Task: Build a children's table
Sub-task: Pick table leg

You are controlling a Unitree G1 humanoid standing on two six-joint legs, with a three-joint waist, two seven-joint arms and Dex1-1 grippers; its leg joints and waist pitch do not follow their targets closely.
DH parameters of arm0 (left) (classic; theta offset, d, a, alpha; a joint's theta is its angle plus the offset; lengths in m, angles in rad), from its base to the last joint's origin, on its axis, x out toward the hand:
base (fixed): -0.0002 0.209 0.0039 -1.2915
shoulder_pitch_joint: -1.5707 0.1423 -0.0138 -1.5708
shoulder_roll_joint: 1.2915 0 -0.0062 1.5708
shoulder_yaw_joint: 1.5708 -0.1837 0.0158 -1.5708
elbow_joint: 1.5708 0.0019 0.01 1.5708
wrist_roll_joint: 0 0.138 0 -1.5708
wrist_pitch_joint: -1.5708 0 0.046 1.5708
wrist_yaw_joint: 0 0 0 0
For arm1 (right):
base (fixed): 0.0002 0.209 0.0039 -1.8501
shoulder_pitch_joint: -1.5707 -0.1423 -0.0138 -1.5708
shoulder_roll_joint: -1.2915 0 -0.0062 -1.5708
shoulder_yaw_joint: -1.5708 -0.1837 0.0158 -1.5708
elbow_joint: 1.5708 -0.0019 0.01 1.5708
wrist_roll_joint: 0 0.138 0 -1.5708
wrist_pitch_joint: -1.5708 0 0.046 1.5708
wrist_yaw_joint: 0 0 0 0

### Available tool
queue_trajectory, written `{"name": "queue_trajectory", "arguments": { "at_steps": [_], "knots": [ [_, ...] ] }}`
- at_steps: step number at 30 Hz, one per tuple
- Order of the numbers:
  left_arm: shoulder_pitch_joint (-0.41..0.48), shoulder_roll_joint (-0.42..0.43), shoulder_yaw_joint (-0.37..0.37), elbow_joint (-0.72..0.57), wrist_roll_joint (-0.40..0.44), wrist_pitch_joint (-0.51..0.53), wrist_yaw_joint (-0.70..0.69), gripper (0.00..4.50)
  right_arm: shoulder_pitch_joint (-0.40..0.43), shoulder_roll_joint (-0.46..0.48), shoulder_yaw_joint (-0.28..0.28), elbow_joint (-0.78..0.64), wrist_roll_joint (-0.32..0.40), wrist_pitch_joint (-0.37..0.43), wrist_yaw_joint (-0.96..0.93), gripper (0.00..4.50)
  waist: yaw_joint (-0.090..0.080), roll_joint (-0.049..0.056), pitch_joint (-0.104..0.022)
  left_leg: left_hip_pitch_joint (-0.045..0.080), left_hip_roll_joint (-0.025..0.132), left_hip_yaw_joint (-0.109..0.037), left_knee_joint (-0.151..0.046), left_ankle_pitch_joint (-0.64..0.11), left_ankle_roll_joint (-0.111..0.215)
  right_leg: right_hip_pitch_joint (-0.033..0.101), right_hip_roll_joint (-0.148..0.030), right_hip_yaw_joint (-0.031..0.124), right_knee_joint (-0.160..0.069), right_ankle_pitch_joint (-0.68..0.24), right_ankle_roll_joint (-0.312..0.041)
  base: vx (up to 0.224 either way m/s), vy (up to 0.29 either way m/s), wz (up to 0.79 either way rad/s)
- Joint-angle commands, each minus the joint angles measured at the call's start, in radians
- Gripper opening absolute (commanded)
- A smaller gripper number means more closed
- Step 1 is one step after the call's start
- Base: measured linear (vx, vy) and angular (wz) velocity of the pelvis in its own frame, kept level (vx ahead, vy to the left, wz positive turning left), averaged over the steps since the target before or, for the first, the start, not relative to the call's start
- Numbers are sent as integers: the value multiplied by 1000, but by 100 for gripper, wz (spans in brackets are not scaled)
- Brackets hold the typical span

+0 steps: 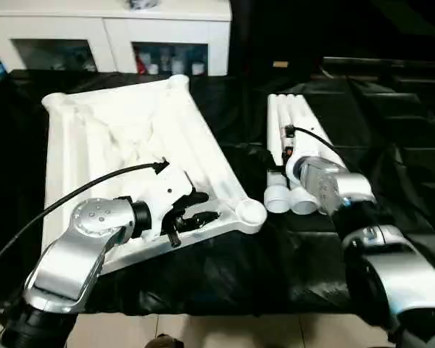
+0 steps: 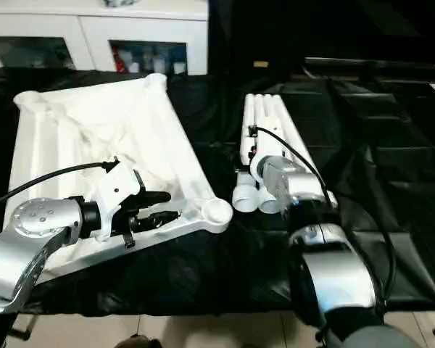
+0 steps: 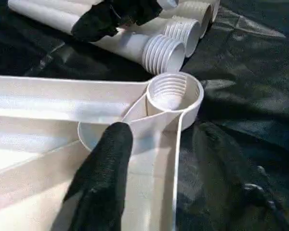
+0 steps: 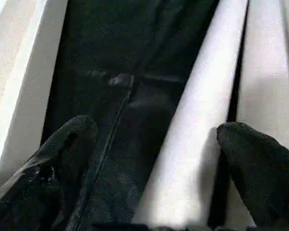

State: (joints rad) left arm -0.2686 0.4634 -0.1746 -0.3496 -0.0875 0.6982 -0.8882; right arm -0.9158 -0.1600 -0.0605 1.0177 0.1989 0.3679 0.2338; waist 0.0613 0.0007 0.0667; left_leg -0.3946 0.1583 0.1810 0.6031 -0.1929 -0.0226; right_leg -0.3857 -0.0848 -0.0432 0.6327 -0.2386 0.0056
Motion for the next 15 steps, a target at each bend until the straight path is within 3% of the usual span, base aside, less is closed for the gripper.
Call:
{"name": "queue_trajectory", "arguments": {
  "at_steps": [1, 9, 15],
  "knots": [
    [4, 9, -4, -22, -14, 13, 5, 257, -28, -1, -1, 28, -8, -16, 12, 450, -2, 9, -55, 25, 61, -19, -64, -5, 65, 42, -54, 35, -46, 163, -323, 0, 0, 0],
    [-4, 20, -17, -22, -24, 26, 14, 321, -90, -2, -17, 160, -27, -21, 28, 450, -5, 9, -53, 23, 60, -17, -59, 25, 83, 43, -56, 35, -41, 178, -351, 0, 0, 0],
    [-16, 27, -28, -22, -25, 32, 9, 366, -118, -12, -21, 220, -24, 64, 65, 450, -3, 10, -53, 24, 63, -17, -59, 24, 92, 43, -57, 35, -42, 174, -356, 0, 0, 0]
  ]
}}
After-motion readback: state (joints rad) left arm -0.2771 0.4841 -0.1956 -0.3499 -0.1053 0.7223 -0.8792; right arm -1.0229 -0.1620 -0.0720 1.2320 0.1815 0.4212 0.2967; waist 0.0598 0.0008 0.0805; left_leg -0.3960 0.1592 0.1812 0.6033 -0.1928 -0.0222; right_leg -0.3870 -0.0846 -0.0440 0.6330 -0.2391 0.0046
